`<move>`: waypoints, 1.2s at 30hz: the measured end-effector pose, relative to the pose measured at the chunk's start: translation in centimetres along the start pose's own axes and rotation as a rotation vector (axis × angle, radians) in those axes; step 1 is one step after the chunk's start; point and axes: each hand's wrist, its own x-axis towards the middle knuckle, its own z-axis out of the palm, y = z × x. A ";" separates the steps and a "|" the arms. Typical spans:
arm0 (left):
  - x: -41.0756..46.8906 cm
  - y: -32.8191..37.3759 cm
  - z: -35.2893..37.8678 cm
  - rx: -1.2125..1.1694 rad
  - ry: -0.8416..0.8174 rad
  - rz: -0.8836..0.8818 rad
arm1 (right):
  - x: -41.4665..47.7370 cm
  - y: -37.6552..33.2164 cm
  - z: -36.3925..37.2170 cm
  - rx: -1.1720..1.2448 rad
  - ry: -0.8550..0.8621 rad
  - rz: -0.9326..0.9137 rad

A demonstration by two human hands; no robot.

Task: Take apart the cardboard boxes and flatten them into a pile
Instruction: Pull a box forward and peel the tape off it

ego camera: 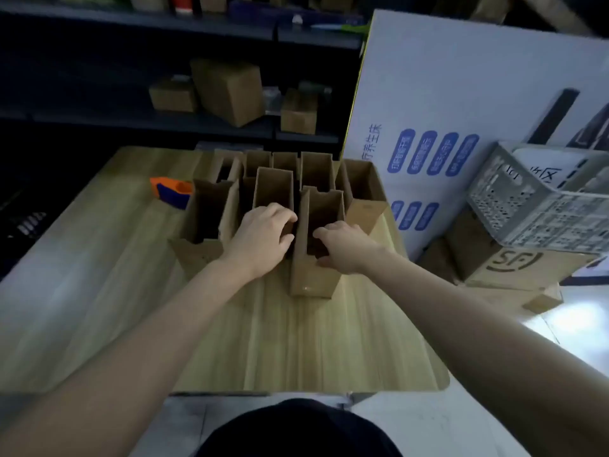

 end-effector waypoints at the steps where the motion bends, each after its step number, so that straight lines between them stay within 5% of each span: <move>1: -0.4 -0.3 0.5 -0.019 -0.026 -0.025 | 0.2 -0.3 0.5 0.006 -0.064 0.020; 5: -1.8 -1.3 2.1 -0.065 -0.123 -0.102 | 0.5 -1.0 2.5 0.011 -0.197 0.068; 11: -2.2 -1.7 2.8 -0.109 -0.180 -0.169 | 0.0 -0.8 3.1 0.165 -0.064 0.131; 19: -0.9 0.0 2.1 -0.179 -0.071 -0.205 | -0.1 3.1 -2.1 0.694 0.146 0.361; 28: 0.6 0.6 3.1 -0.244 -0.283 -0.174 | -1.4 6.0 0.2 1.146 0.070 0.701; 31: 0.6 0.6 4.1 -0.208 -0.297 -0.160 | -2.0 5.6 1.6 1.087 -0.041 0.719; 36: 0.5 0.4 5.1 -0.162 -0.235 -0.183 | -1.9 5.3 2.6 1.074 0.058 0.709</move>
